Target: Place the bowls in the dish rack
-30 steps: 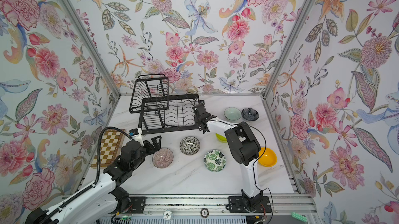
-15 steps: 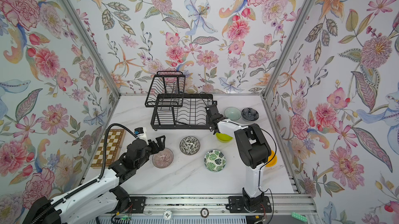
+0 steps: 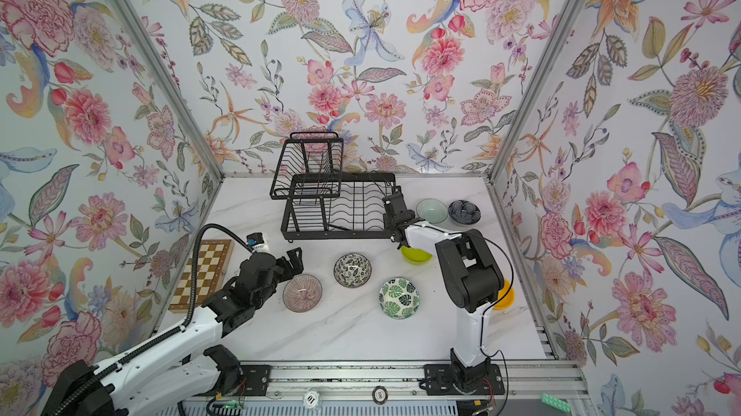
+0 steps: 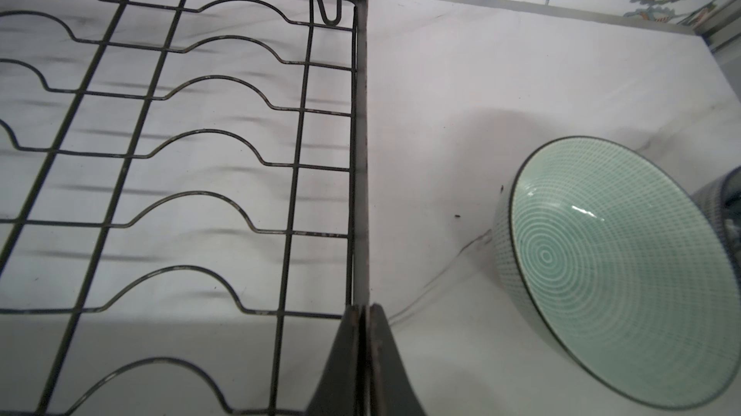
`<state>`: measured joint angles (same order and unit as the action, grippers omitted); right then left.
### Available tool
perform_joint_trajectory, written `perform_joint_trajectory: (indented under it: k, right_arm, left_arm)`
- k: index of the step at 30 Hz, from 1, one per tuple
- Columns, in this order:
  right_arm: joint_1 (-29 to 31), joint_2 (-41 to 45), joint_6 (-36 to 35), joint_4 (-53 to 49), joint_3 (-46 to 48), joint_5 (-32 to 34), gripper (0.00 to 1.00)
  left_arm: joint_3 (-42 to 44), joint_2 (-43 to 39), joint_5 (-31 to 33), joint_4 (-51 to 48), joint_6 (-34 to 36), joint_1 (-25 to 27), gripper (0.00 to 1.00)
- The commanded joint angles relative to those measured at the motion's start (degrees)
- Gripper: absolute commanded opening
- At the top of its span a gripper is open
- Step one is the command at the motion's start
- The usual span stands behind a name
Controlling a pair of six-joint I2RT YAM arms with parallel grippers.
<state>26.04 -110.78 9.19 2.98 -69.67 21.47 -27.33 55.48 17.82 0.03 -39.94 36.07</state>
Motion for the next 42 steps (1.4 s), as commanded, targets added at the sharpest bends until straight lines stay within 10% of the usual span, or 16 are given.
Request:
perform_joint_trajectory:
  k: [1, 13, 17, 24, 42]
  right_arm:
    - [-0.2, 1.1, -2.5, 3.2, -0.3, -0.2, 0.12]
    - [0.0, 9.0, 0.3, 2.0, 3.1, -3.4, 0.58]
    - [0.3, 13.0, 1.2, 2.1, 7.1, -1.8, 0.98]
    - [1.6, 19.5, 7.6, 0.2, 12.4, 8.3, 0.99]
    - [16.9, 35.4, 9.8, -1.3, 22.2, -6.1, 0.99]
  left_arm:
    - [-2.4, 1.5, 1.4, -4.4, 0.4, 0.5, 0.99]
    - [-5.3, -0.1, -0.8, -12.9, -1.0, 0.5, 0.99]
    - [-6.7, -1.1, -2.6, -18.0, -2.8, 0.5, 0.99]
    - [-7.6, -4.0, -2.0, -27.2, -4.2, 0.5, 0.99]
    - [-0.5, -6.0, -13.2, -23.3, -4.1, 0.5, 0.91]
